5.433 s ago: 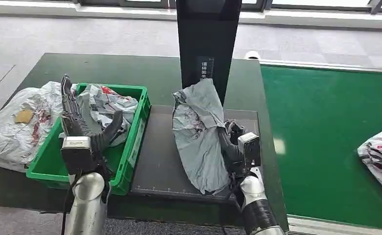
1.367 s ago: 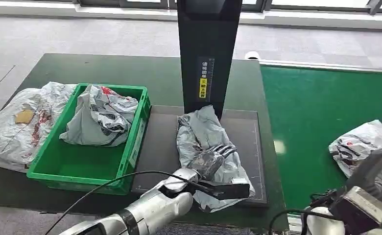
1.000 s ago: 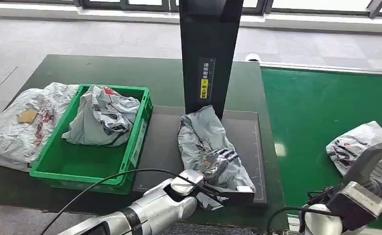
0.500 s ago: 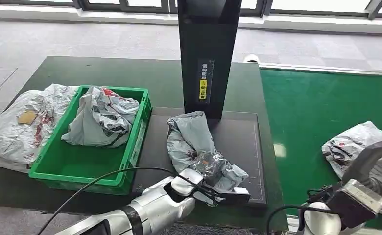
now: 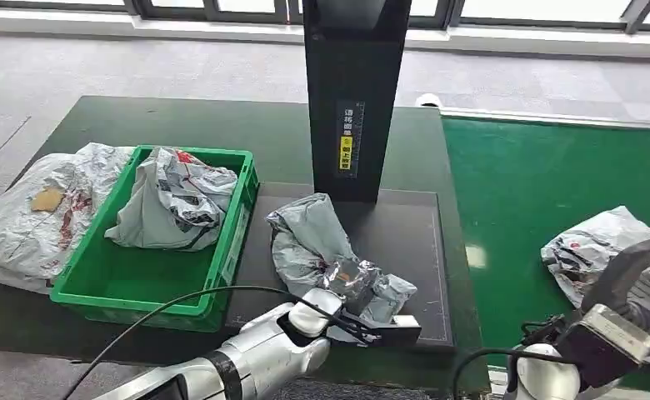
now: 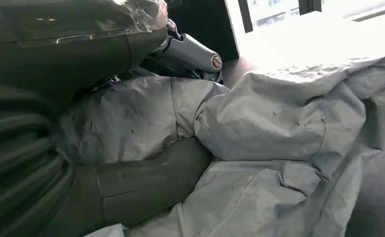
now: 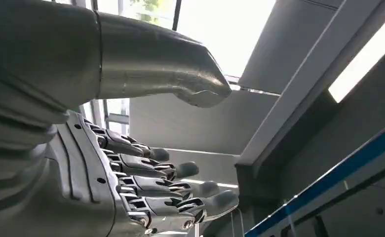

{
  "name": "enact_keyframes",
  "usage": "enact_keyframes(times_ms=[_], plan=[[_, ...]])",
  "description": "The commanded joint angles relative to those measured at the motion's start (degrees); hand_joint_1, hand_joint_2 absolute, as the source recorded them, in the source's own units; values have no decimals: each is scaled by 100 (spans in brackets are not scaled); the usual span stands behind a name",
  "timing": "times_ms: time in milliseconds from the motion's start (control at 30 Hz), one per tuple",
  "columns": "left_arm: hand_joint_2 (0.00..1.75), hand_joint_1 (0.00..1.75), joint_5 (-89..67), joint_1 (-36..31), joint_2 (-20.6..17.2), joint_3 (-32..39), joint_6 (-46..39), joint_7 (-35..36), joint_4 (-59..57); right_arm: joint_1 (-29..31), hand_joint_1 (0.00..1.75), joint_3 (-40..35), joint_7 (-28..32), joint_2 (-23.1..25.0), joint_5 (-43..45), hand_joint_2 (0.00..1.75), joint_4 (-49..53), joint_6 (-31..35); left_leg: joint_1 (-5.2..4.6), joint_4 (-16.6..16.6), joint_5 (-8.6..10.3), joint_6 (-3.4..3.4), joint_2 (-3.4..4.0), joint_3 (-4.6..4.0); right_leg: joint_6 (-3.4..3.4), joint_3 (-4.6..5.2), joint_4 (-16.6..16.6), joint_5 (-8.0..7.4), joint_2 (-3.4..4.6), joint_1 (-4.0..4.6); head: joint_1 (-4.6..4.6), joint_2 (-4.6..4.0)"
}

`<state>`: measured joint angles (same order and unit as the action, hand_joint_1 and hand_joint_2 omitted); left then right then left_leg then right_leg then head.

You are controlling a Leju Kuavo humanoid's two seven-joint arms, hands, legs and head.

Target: Moved the parcel from conveyor to table for the left to box.

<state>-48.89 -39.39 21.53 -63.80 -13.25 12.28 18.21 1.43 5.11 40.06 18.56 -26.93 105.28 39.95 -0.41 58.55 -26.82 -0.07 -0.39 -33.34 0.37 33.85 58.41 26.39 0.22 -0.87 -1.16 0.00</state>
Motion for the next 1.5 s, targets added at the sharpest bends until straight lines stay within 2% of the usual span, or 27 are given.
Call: enact_keyframes(times_ms=[33, 133, 167, 200, 233, 267, 300, 333, 367, 400, 500, 600, 667, 700, 733, 833, 867, 900, 1133, 1233, 1267, 1300, 1333, 1367, 1400, 1433, 1500], plan=[[175, 175, -27, 60, -153, -221, 36, 50, -388, 296, 0, 300, -6, 144, 6, 175, -289, 5, 6, -13, 9, -9, 24, -3, -5, 8, -17, -17, 19, 6, 0, 0], [175, 175, -27, 60, -153, -221, 36, 50, -388, 296, 0, 300, -6, 144, 6, 175, -289, 5, 8, -15, 10, -10, 25, -1, -6, 7, -22, -20, 19, 9, 0, 0], [175, 175, -122, 30, -153, -224, -351, 135, -364, 249, 0, 292, -6, 144, 2, 175, -229, 5, 4, -10, 6, -7, 21, 1, -4, 6, -12, -13, 17, 4, 0, 0], [175, 175, -265, 12, -153, -224, -853, 265, -359, 185, 0, 280, -6, 144, 3, 175, -153, 5, 4, -7, 4, -6, 20, 3, -4, 4, -10, -11, 16, 4, 0, 0], [175, 175, -493, -60, -153, -171, -1827, 574, -332, 60, 0, 249, -6, 144, 13, 175, -18, 5, 6, -12, 9, -9, 22, -2, -5, 8, -17, -17, 17, 6, 0, 0], [175, 175, -1060, -149, -379, 54, -2675, 1253, 372, -55, 0, 218, -6, 144, 16, 175, 85, 5, 4, -6, 6, -7, 11, -2, -4, 6, -9, -10, 7, 4, 0, 0], [175, 175, -2377, 407, -732, 1378, -2675, 1350, 1812, -122, 0, 209, -6, 144, 22, 175, 128, 5, 4, -1, 4, -6, 6, -4, -4, 8, -4, -7, 3, 4, 0, 0], [175, 175, -3001, 631, -624, 2301, -2675, 848, 2112, -146, 0, 202, -6, 144, 24, 175, 152, 5, 5, -3, 10, -10, 8, -13, -6, 19, -5, -12, 4, 5, 0, 0], [175, 175, -4026, 1261, -738, 3250, -2675, 653, 3992, -127, 0, 170, -6, 144, 12, 175, 84, 5, -2, -5, 8, -9, 10, -12, -6, 26, -1, -8, 8, -2, 0, 0], [175, 175, -4111, 1274, -952, 3331, -2675, 698, 4427, -96, 0, 185, -6, 144, -10, 175, 41, 5, -5, -2, 7, -5, 2, -17, -3, 32, 0, -5, -1, -5, 0, 0], [175, 175, -4111, 1274, -952, 3331, -2675, 698, 4427, -96, 0, 185, -6, 144, -10, 175, 41, 5, -3, 0, 8, -4, -4, -17, -3, 29, -2, -2, 1, -3, 0, 0], [175, 175, -4111, 1274, -952, 3331, -2675, 698, 4427, -96, 0, 185, -6, 144, -10, 175, 41, 5, 1, -6, -2, -15, 51, -7, -5, 35, -5, -9, 60, 0, 4, 0], [175, 175, -4111, 1274, -952, 3331, -2675, 698, 4427, -96, 0, 185, -6, 144, -10, 175, 41, 5, 4, -13, -4, -20, 58, 1, -10, 33, -9, -11, 67, 3, -2, 0], [175, 175, -4111, 1328, -1958, 3631, -2675, 1023, 6587, 1, 0, 253, -6, 144, -34, 175, -34, 5, 9, -16, -5, -27, 52, -2, -13, 33, -14, -12, 60, 8, -2, 0], [175, 175, -4111, 1498, -1827, 3923, -2675, 686, 7205, 19, 0, 263, -6, 144, -41, 175, -54, 5, 3, 1, -11, -20, 58, -18, -8, 57, 6, -8, 71, 2, -2, 0], [175, 175, -4111, 2163, -648, 5422, -2675, -1271, 7802, 23, 0, 321, -6, 144, -73, 175, -26, 5, 10, 10, -3, -16, 45, -54, -4, 76, 12, -6, 51, 8, 0, 0], [175, 175, -4111, 2228, -352, 5645, -2675, -1620, 8030, 9, 0, 332, -6, 144, -83, 175, -4, 5, 13, 7, -10, -22, 68, -44, -8, 76, 8, -7, 76, 13, -4, 0], [175, 175, -4111, 2257, -206, 5763, -2675, -1781, 8152, 3, 0, 343, -6, 144, -90, 175, 16, 5, 6, 3, -6, -20, 50, -44, -6, 74, 6, -2, 58, 5, -2, 0], [175, 175, -3904, 2284, -153, 5886, -2675, -1896, 8598, -39, 0, 439, -6, 144, -105, 175, 107, 5, 4, -3, -10, -18, 30, -37, -8, 60, -1, 2, 43, 3, 0, 0], [175, 175, -3830, 2177, -153, 6249, -2675, -2127, 8463, -115, 0, 430, -6, 144, -70, 175, 178, 5, 9, -4, -6, -22, 15, -38, -7, 54, -7, 3, 26, 8, 0, 0], [175, 175, -4030, 2217, -171, 6256, -2675, -1827, 8141, -83, 0, 422, -6, 144, -70, 175, 151, 5, 5, -1, -9, -19, 17, -39, -5, 57, -1, 5, 29, 4, 2, 0], [175, 175, -3619, 1754, -181, 6978, -2675, -2381, 7467, -2, 0, 437, -8, 144, -63, 175, 80, 5, 8, -8, -6, -22, 17, -34, -7, 51, -9, 2, 26, 7, -2, 0], [175, 175, -3543, 1920, -153, 7265, -2675, -2452, 7150, -73, 0, 395, -6, 144, -46, 175, 152, 5, 3, -6, -5, -19, 16, -28, -5, 50, -2, 4, 26, 2, 0, 0], [175, 175, -3856, 1736, -153, 7584, -2675, -2184, 6319, -102, 0, 342, -6, 144, -63, 175, 198, 5, 5, -12, 1, -23, 13, -26, -8, 47, -9, 0, 22, 4, 0, 0], [175, 175, -4111, 1524, -491, 7696, -2675, -1539, 5277, -132, 0, 247, -6, 144, -68, 175, 190, 5, 1, -16, -3, -20, 15, -16, -6, 40, -10, 3, 26, 0, 0, 0], [175, 175, -4111, 1425, -553, 7654, -2675, -1132, 4686, -155, 0, 239, -6, 144, -65, 175, 212, 5, 0, -21, 5, -21, 1, -14, -7, 33, -13, 1, 11, -1, 0, 0], [175, 175, -4111, 1425, -553, 7654, -2675, -1132, 4686, -155, 0, 239, -6, 144, -65, 175, 212, 5, 0, -36, 13, -24, -7, 2, -8, 17, -26, -3, 2, -1, 0, 0]])
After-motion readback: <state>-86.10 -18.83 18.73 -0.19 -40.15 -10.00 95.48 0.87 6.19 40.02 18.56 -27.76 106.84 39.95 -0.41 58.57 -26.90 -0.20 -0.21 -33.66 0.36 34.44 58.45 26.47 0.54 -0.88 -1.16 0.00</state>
